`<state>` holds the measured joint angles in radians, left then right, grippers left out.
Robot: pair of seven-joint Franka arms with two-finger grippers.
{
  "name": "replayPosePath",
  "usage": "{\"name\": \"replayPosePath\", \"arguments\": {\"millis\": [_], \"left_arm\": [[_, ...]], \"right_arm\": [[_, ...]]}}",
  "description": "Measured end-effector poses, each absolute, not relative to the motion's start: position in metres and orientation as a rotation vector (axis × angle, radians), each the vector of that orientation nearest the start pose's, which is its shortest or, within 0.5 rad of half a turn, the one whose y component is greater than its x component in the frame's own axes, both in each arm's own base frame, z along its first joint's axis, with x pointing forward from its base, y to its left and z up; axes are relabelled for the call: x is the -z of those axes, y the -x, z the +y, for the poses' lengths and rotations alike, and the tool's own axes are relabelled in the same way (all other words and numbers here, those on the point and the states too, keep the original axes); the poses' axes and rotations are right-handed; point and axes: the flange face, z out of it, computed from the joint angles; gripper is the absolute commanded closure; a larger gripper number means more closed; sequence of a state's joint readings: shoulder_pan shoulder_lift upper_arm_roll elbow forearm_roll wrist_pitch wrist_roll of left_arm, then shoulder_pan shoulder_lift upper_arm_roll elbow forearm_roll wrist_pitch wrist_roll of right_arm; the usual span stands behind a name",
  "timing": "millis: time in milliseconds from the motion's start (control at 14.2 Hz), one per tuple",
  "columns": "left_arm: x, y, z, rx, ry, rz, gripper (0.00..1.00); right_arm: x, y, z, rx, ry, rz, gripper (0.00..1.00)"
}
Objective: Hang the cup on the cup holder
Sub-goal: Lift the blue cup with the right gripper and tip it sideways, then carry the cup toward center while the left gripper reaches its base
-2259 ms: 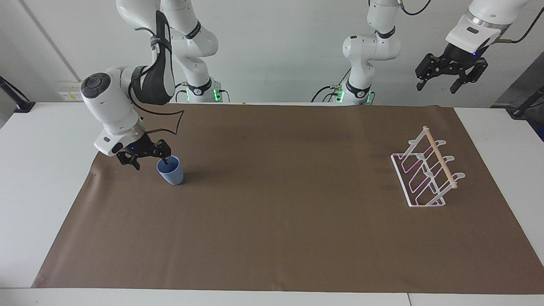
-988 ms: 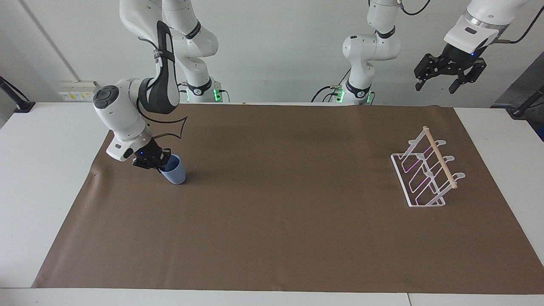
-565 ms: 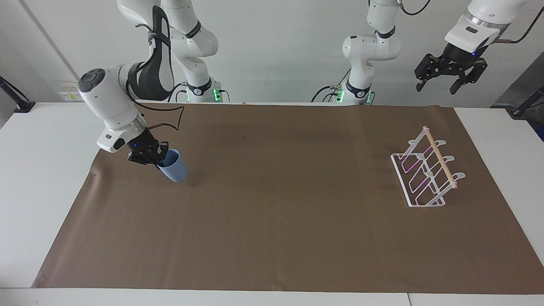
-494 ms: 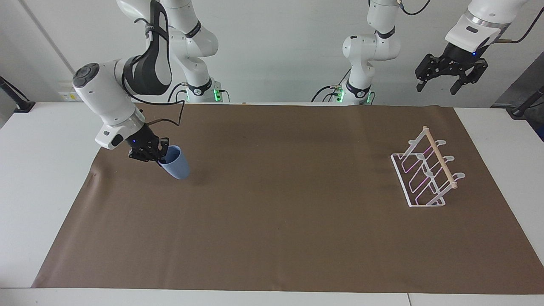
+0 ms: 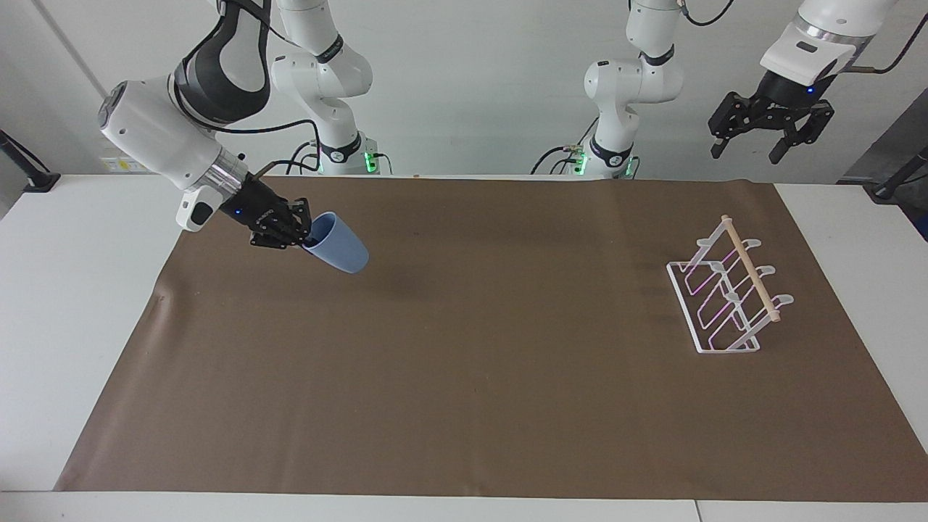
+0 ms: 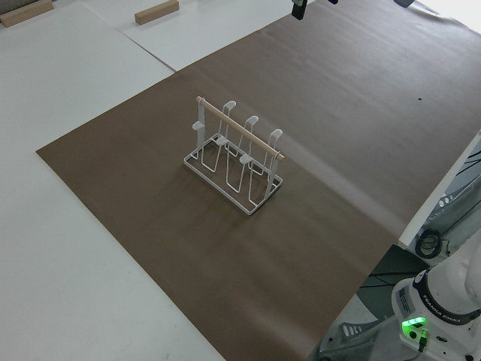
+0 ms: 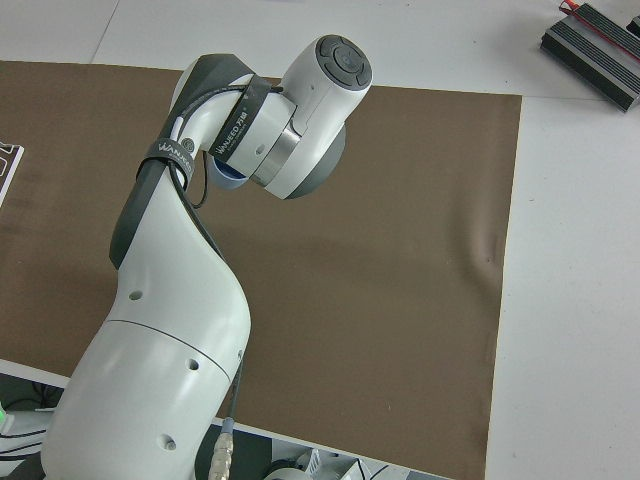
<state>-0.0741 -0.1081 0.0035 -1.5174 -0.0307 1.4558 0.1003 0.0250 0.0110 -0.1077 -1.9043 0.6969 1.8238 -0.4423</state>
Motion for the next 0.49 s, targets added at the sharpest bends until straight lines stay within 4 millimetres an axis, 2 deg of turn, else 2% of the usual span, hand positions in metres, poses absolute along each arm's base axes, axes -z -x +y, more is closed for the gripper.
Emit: {"name": "replayPosePath", "arguments": {"millis": [212, 494], "left_arm": [[-0.697, -0.507, -0.042, 0.100, 3.168, 0.298, 0.00], [-0.696, -0.507, -0.046, 0.108, 3.182, 0.411, 0.00]], "right_arm": [[-0.504, -0.559, 0.021, 0.090, 2.300, -0.134, 1.00], [-0.509, -0.556, 0.042, 0.065, 2.077, -0.080, 1.00]]}}
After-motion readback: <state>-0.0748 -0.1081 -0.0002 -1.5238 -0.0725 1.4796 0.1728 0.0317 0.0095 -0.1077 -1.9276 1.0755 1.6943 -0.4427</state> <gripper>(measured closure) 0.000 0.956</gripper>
